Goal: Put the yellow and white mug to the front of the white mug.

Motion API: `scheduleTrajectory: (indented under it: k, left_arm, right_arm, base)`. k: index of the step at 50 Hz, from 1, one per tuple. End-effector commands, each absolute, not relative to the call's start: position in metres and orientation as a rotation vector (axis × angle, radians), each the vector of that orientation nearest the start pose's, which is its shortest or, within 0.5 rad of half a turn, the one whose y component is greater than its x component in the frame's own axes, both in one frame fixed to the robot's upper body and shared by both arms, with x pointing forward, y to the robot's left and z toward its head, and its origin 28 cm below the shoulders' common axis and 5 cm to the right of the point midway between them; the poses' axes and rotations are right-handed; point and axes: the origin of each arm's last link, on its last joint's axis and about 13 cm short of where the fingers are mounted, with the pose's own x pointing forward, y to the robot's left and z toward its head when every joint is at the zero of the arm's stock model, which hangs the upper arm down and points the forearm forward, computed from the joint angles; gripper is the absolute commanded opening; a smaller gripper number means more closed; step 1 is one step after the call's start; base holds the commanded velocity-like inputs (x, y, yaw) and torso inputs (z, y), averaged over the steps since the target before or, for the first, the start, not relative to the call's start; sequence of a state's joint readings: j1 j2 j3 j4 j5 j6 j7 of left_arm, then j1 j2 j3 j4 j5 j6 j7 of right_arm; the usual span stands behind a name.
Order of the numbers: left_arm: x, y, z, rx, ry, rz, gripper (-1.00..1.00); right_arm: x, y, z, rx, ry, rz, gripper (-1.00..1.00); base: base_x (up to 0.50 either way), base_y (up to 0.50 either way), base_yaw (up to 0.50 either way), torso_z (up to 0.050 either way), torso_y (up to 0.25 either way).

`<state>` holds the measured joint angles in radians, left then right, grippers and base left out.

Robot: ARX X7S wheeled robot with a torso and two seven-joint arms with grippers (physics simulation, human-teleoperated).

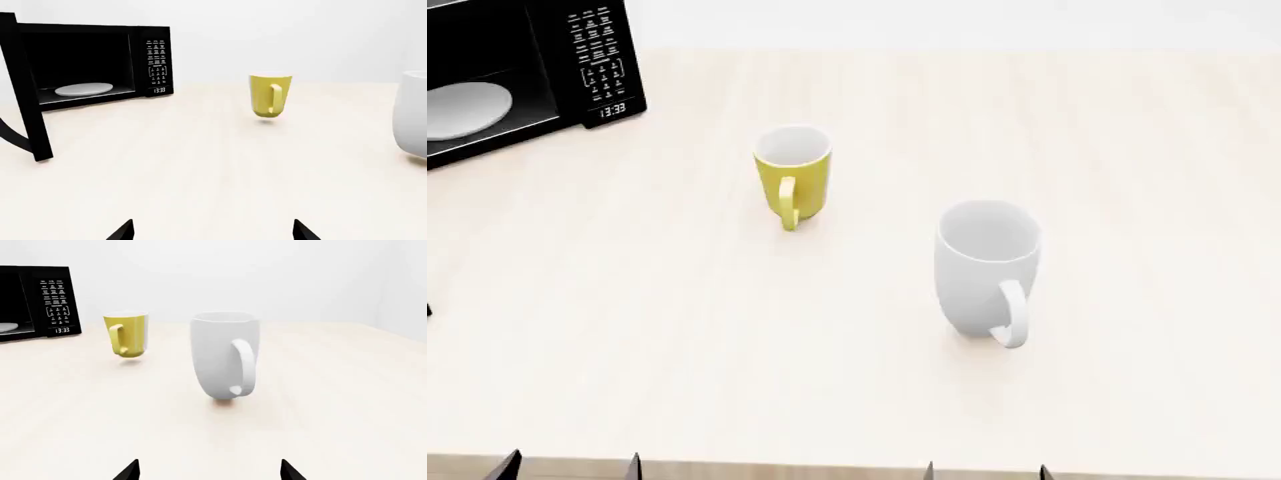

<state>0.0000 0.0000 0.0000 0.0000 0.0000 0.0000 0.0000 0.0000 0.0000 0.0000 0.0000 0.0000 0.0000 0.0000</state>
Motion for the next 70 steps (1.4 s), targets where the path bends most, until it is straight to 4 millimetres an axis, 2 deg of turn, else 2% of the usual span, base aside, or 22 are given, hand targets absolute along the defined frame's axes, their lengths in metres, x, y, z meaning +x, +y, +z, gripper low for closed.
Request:
scheduleTrajectory:
  k: [1,4,21,24,30,44,53,55,70]
  left_arm:
    - [0.211,0.206,0.012,0.006,-0.008,0.002,1.00]
    - [0.210,0.206,0.012,0.013,-0.011,0.009,1.00]
    - [0.208,0.205,0.015,0.034,-0.024,-0.014,1.00]
    - [0.210,0.208,0.016,0.038,-0.026,-0.004,1.00]
    - [0.214,0.215,0.017,0.052,-0.028,0.034,1.00]
    - [0.217,0.221,0.015,0.070,-0.029,0.077,1.00]
    - [0.218,0.225,0.017,0.082,-0.036,0.097,1.00]
    - [0.217,0.223,0.017,0.081,-0.034,0.087,1.00]
    - [0.218,0.224,0.015,0.074,-0.027,0.086,1.00]
  right_arm:
    - [0.211,-0.097,0.011,-0.043,0.011,-0.041,1.00]
    - [0.210,-0.096,0.012,0.016,0.008,-0.009,1.00]
    - [0.207,-0.094,0.020,-0.015,0.013,-0.019,1.00]
    - [0.205,-0.114,0.026,-0.021,0.013,-0.097,1.00]
    - [0.197,-0.137,0.027,-0.068,0.028,-0.159,1.00]
    - [0.183,-0.158,0.037,-0.078,0.022,-0.251,1.00]
    - [0.175,-0.173,0.040,-0.041,-0.053,-0.407,1.00]
    - [0.175,-0.172,0.042,0.014,-0.079,-0.392,1.00]
    - [0.175,-0.163,0.047,0.014,-0.119,-0.328,1.00]
  base:
    - [0.00,0.00,0.00,0.000,0.000]
    - [0.00,0.00,0.00,0.000,0.000]
    - [0.00,0.00,0.00,0.000,0.000]
    - [0.00,0.00,0.00,0.000,0.000]
    - [0.00,0.00,0.00,0.000,0.000]
    - [0.00,0.00,0.00,0.000,0.000]
    - [0.10,-0.05,0.00,0.000,0.000]
    - [0.46,-0.22,0.00,0.000,0.000]
    - [0.46,-0.22,0.00,0.000,0.000]
